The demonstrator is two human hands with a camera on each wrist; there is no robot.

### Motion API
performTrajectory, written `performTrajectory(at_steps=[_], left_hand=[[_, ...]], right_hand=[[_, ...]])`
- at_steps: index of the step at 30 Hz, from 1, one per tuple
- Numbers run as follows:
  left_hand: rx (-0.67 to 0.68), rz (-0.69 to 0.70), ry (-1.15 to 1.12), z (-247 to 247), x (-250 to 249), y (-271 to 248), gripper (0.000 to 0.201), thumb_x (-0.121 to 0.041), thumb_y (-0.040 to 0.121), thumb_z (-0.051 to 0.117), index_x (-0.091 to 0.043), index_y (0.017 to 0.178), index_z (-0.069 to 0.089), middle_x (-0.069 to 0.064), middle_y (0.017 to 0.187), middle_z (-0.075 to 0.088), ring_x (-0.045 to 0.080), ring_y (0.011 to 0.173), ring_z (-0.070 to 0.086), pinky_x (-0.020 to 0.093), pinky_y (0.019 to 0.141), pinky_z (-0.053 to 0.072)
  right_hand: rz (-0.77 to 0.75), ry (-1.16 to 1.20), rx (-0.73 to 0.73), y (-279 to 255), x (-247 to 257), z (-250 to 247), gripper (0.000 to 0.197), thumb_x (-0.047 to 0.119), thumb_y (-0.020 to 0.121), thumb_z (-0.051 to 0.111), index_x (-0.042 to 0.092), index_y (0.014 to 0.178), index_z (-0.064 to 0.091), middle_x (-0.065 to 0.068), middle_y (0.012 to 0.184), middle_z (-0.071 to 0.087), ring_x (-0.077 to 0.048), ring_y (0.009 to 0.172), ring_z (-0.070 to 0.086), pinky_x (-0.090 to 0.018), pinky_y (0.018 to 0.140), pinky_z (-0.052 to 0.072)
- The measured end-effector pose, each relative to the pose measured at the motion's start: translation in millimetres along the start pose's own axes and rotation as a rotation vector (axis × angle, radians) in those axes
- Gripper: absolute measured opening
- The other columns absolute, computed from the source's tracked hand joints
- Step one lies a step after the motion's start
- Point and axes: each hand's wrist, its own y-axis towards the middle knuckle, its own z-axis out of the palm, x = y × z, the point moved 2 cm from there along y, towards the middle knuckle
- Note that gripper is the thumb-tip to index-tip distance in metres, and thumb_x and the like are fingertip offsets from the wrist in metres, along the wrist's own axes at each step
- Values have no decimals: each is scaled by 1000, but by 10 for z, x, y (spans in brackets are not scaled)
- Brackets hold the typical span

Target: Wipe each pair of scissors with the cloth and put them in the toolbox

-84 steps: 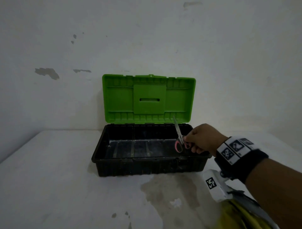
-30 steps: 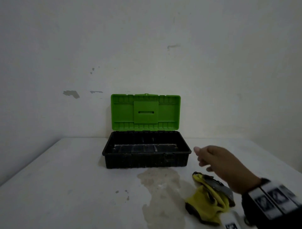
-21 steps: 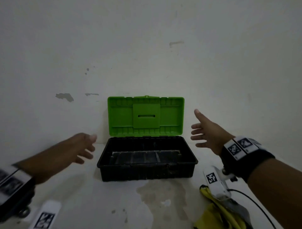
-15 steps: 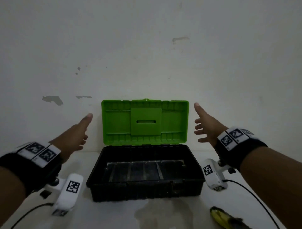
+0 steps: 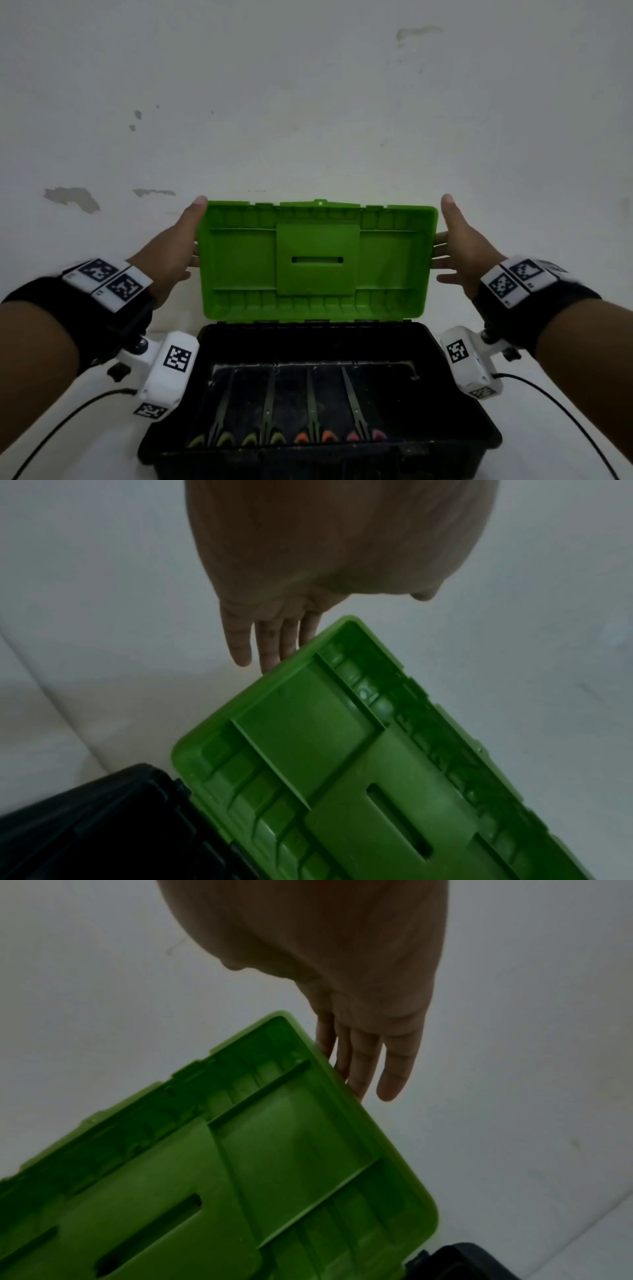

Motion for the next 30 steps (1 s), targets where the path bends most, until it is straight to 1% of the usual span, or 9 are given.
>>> performTrajectory(at_steps=[2,5,11,14,17,19,22,25,30], left_hand=[[-35,30,23,-47,12,-76,72,-78,85,31,-15,93,65,9,94,68,28,94,61,47,98,42],[-15,69,67,-208,33,-199,81,-86,70,46,-13,97,67,13,96,71,30,93,67,48,96,47],[96,67,167,-474,236,-561,84,-79,42,74,-14,96,76,3,92,77,18,94,72,39,95,50],[135,149,254,-505,376,-845,73,-84,38,72,-37,95,76,-8,93,77,10,98,69,30,95,49],[88,205,333,-507,556,-1089,102,-89,28,66,-42,119,62,-16,94,73,-8,84,64,15,80,46],[71,199,485,-500,724,-1198,125,-86,38,67,-28,145,38,-6,116,69,1,98,60,26,88,43],[87,167,572,-470,942,-1318,121,-65,54,75,-17,152,24,-1,129,63,10,112,54,30,91,39],[63,173,567,-395,1059,-1430,105,-37,70,80,-11,152,21,2,131,62,12,113,53,27,88,36],[35,197,584,-335,1148,-1505,89,-32,77,78,-9,149,31,9,132,61,24,122,56,27,88,39]], right_hand=[[32,-18,27,-41,-69,-107,96,89,79,30,3,100,69,-14,100,72,-30,104,65,-52,102,45],[40,-38,74,-178,-150,-261,88,87,74,45,3,86,70,-17,94,75,-31,99,69,-49,97,50],[-75,-100,146,-600,-354,-429,78,70,64,67,9,111,69,-12,105,75,-25,99,72,-46,94,55],[-141,-189,160,-815,-540,-468,80,75,59,72,11,108,73,-3,109,74,-17,103,70,-44,97,53],[-210,-307,167,-1005,-768,-509,82,83,57,68,17,103,77,-9,108,75,-28,104,68,-52,98,52],[-234,-328,196,-1130,-874,-516,62,73,67,74,20,98,79,-9,101,77,-27,101,68,-49,94,53],[-233,-356,273,-1323,-990,-487,34,49,72,73,29,99,78,17,94,77,0,92,71,-26,84,53],[-252,-464,291,-1386,-1151,-447,28,40,80,75,32,107,76,23,95,76,8,89,68,-27,86,53],[-235,-460,234,-1405,-1217,-417,25,32,86,74,28,111,74,14,98,76,2,83,68,-23,77,53]])
